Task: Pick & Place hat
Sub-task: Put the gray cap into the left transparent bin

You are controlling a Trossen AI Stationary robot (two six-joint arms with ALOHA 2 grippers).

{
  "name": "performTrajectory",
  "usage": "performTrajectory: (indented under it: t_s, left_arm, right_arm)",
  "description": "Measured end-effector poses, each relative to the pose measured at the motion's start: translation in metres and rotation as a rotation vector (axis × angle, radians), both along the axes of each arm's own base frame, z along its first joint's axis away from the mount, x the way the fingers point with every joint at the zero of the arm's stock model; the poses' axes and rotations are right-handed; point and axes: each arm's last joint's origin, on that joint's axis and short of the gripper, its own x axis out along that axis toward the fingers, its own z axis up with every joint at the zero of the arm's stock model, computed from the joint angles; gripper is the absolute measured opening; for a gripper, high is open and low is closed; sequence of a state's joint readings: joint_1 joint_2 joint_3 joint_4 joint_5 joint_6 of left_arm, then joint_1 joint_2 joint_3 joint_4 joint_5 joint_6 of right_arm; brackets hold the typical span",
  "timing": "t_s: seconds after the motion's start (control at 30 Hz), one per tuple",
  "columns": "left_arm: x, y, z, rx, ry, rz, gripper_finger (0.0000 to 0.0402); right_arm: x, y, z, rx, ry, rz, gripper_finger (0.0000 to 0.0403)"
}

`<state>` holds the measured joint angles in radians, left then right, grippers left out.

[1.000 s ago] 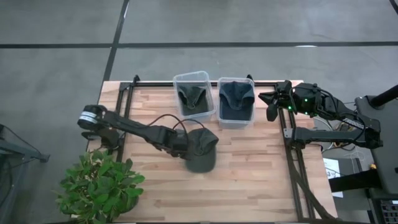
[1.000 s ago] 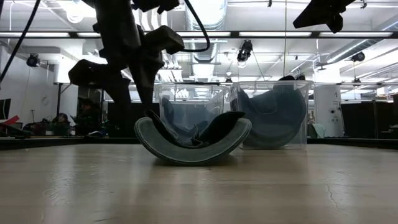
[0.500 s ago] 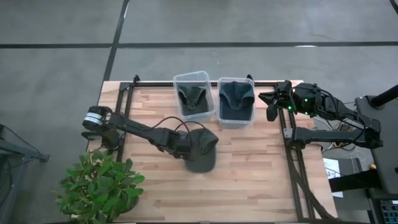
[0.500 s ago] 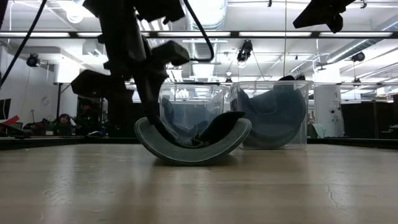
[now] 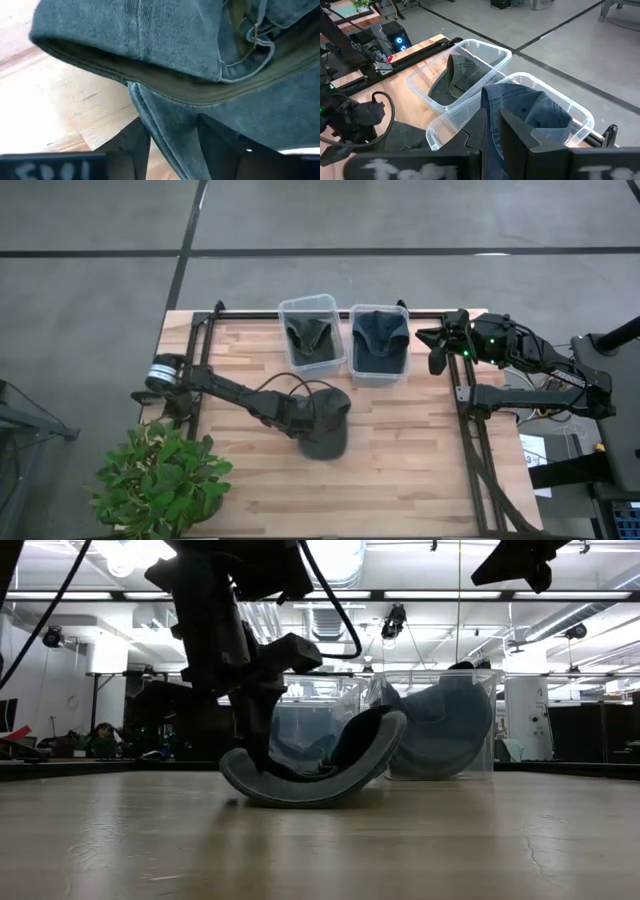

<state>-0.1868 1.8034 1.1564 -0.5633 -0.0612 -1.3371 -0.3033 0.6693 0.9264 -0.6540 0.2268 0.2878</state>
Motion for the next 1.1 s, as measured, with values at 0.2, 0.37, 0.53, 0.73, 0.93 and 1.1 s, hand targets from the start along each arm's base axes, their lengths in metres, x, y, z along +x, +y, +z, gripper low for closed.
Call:
performTrajectory:
  t_s: [0.2, 0.37, 0.53, 0.73, 0.93, 1.1]
  left_arm:
    - [0.001, 0.001, 0.003, -0.001, -0.020, 0.000, 0.0060]
    - [0.002, 0.001, 0.006, -0.005, -0.033, 0.001, 0.0012]
    - [0.000, 0.001, 0.008, -0.012, -0.034, 0.011, 0.0007]
    - [-0.011, 0.003, 0.037, -0.008, -0.099, -0.031, 0.0007]
    - [-0.032, 0.006, 0.087, -0.003, -0.266, -0.088, 0.0007]
    - [-0.055, 0.008, 0.132, 0.093, -0.472, -0.133, 0.0007]
  right_arm:
    - [0.000, 0.000, 0.000, 0.000, 0.000, 0.000, 0.0043]
    - [0.000, 0.000, 0.000, 0.000, 0.000, 0.000, 0.0043]
    - [0.000, 0.000, 0.000, 0.000, 0.000, 0.000, 0.0043]
    - [0.000, 0.000, 0.000, 0.000, 0.000, 0.000, 0.0043]
    - [0.000, 0.000, 0.000, 0.000, 0.000, 0.000, 0.0043]
    - [0.000, 0.000, 0.000, 0.000, -0.001, 0.000, 0.0043]
